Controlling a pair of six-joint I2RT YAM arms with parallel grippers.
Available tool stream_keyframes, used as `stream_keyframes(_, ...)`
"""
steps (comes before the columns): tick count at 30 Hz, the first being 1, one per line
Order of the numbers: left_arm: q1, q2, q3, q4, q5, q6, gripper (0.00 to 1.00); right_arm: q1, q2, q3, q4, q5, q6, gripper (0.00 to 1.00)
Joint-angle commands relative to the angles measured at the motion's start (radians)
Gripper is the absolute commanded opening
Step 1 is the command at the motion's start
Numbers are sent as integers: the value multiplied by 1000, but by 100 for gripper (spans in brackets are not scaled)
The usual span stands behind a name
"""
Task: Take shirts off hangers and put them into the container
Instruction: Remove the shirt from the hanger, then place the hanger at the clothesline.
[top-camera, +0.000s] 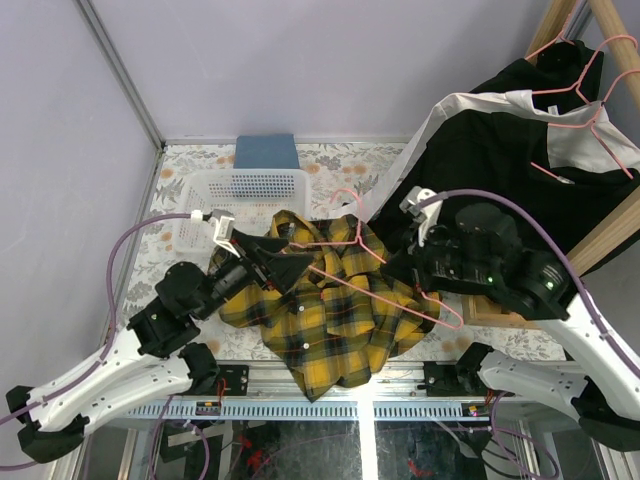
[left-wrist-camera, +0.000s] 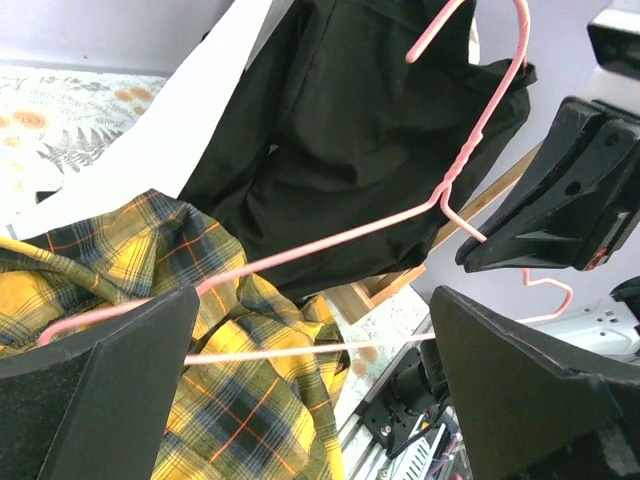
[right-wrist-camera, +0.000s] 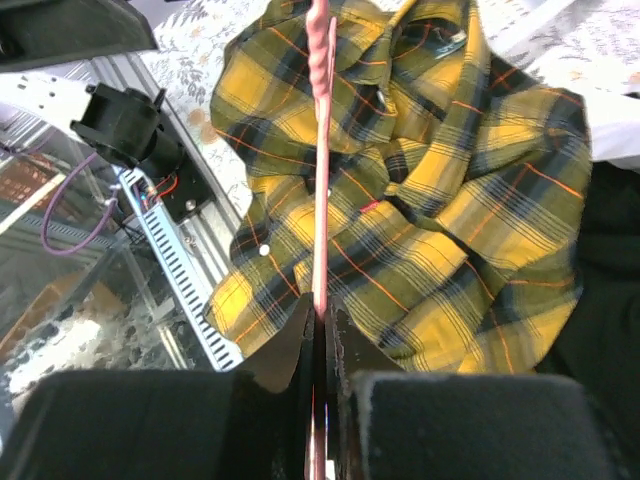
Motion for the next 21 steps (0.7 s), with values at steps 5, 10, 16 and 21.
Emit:
stream_keyframes(5,3,-46,-9,68,-32,5,98,3,-261,-149,219,559,113,0)
stream_keyframes(10,4,19,-8,92,-12,28,95,3,-224,-170,269,677,213,0)
stream_keyframes(16,-37,94,-26,171,-35,116,91,3,-97,-159,314,738,347,0)
stream_keyframes(21,-181,156,-22,221,-187,215,92,3,58,-73,273,877,423,0)
